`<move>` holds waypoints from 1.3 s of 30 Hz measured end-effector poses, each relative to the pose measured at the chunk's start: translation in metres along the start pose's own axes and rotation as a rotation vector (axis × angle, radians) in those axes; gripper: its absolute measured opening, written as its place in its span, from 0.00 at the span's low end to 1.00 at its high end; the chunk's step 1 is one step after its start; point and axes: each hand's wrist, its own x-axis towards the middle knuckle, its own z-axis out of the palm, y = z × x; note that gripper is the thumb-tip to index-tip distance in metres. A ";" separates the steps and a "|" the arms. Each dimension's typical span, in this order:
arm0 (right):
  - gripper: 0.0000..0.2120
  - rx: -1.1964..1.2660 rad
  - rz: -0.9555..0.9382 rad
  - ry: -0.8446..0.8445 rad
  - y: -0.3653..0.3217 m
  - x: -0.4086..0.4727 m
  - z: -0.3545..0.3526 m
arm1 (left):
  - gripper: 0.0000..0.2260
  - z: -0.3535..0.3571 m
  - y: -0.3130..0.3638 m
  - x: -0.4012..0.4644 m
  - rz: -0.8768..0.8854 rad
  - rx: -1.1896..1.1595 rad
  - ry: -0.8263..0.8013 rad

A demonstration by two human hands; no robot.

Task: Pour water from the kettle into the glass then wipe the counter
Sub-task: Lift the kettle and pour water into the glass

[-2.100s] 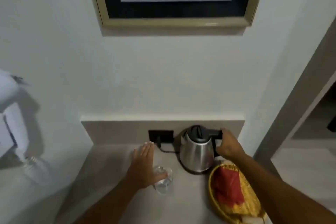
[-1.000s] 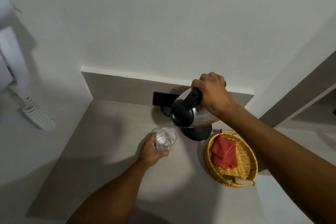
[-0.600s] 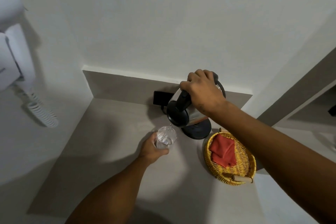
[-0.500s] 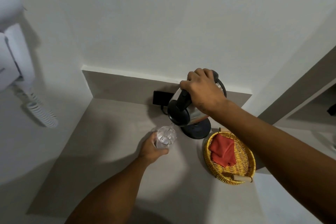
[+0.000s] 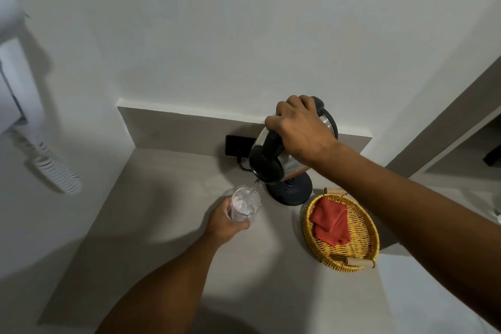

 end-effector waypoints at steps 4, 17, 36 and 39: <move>0.07 -0.013 -0.015 0.002 0.000 0.000 -0.001 | 0.33 -0.002 0.003 -0.003 -0.001 0.018 -0.004; 0.08 -0.025 -0.063 0.010 -0.002 0.004 -0.007 | 0.31 -0.002 0.011 -0.007 -0.015 0.025 -0.003; 0.07 -0.006 -0.077 0.021 -0.002 0.010 -0.003 | 0.31 -0.002 0.016 -0.010 -0.029 -0.010 0.019; 0.07 -0.005 -0.075 0.023 -0.001 0.011 -0.002 | 0.31 -0.002 0.016 -0.010 -0.031 -0.011 0.014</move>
